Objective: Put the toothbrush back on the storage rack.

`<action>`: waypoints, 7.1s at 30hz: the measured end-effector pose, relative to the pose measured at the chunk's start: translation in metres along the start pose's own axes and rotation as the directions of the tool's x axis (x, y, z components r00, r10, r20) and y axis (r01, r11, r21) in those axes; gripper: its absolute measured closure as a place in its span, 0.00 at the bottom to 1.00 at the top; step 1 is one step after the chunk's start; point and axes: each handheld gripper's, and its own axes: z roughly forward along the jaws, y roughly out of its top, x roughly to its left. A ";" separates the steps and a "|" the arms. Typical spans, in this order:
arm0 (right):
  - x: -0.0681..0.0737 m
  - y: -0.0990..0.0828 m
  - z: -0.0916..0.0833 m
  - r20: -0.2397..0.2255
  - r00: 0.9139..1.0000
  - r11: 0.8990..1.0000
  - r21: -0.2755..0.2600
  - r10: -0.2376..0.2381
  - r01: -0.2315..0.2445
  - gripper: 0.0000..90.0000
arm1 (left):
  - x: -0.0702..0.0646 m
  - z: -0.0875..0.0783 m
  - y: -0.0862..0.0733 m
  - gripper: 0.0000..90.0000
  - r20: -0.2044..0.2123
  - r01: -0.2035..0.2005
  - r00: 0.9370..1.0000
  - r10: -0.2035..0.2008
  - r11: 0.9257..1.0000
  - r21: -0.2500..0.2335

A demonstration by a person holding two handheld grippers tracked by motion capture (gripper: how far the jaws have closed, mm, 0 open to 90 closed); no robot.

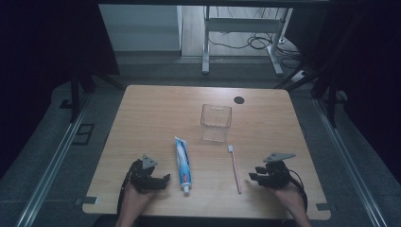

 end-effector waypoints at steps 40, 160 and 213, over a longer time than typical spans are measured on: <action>0.040 0.027 0.039 -0.145 0.982 0.989 0.072 -0.118 0.129 0.98 | 0.000 0.000 0.000 0.06 -0.001 0.000 1.000 0.000 1.000 0.000; -0.001 0.095 0.052 -0.010 0.985 0.849 0.505 -0.174 0.155 0.86 | 0.000 0.000 0.000 0.06 0.000 0.002 1.000 -0.002 1.000 0.000; 0.004 0.154 -0.036 -0.029 0.989 0.971 0.188 -0.144 0.147 0.87 | 0.000 0.000 0.000 0.06 -0.001 -0.001 1.000 0.001 1.000 -0.002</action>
